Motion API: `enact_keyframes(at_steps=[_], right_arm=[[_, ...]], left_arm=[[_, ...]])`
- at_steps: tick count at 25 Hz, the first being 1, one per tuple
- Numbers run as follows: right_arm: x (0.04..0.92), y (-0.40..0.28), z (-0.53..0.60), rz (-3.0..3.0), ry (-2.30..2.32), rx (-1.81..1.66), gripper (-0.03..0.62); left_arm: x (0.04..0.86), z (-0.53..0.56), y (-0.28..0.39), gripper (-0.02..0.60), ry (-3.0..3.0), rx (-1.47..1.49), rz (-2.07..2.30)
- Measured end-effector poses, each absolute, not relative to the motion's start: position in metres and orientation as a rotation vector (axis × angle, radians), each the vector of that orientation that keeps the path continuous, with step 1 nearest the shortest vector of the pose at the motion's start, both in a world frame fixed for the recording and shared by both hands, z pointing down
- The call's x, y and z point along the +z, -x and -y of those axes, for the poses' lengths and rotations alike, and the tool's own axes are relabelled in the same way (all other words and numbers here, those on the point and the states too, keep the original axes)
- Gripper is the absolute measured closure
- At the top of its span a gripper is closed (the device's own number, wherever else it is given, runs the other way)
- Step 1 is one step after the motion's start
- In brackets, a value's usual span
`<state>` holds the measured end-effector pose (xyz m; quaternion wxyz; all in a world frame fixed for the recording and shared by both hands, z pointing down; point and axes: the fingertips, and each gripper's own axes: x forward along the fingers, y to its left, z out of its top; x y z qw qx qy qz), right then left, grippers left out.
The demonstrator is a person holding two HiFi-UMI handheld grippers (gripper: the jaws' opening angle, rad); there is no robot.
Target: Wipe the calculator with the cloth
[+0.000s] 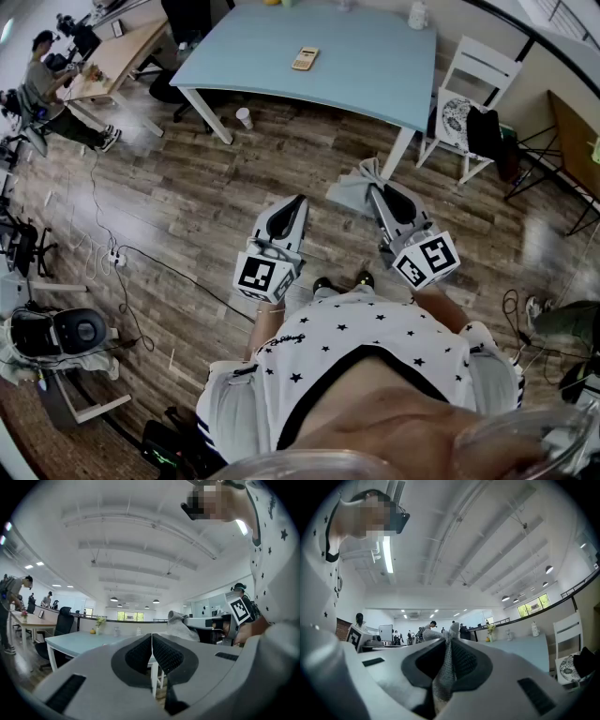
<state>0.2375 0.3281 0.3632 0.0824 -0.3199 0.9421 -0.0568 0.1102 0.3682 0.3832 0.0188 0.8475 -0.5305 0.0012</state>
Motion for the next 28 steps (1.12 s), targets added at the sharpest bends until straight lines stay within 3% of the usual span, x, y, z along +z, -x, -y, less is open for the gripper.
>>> enact_keyframes(at_steps=[28], right_arm=[[0.372, -0.283, -0.303, -2.785, 0.954, -0.245, 0.563]], left_arm=[[0.383, -0.342, -0.153, 0.551, -2.626, 0.037, 1.638]])
